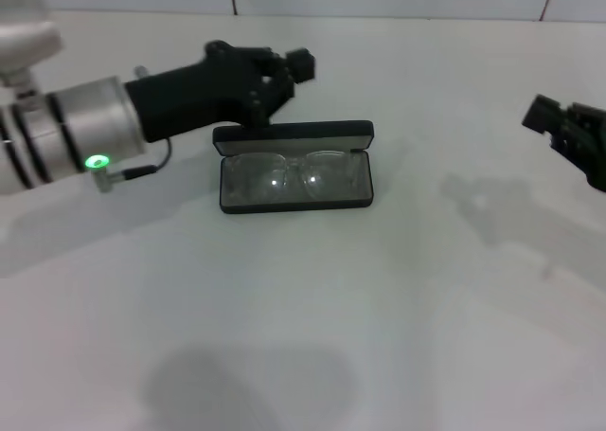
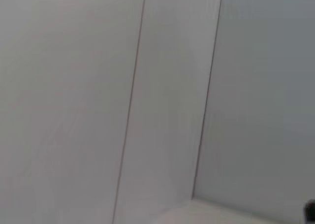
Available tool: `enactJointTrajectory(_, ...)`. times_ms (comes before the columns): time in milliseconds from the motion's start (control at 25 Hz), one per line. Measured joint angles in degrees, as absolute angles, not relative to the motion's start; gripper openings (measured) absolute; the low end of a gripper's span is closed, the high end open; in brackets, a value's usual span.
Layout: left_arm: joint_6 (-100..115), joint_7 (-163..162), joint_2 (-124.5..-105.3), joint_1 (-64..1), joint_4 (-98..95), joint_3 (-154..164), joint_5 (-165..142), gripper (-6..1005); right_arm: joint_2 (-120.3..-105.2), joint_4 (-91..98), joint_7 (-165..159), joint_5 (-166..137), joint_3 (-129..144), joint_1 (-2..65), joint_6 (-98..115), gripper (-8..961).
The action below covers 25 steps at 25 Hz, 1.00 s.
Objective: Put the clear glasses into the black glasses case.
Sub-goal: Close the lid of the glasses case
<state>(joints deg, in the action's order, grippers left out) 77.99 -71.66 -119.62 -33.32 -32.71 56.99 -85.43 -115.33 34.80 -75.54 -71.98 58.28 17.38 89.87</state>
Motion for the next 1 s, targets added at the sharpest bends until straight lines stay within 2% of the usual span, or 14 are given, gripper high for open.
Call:
enactJointTrajectory(440, 59.3, -73.6, -120.26, -37.1, -28.5, 68.8, -82.7, 56, -115.35, 27.0, -71.7, -72.2, 58.0, 18.2, 90.5, 92)
enactJointTrajectory(1000, 57.0, -73.3, -120.25, -37.0, -23.2, 71.2, -81.2, 56, -115.49, 24.2, -71.4, -74.0, 58.0, 21.3, 88.7, 93)
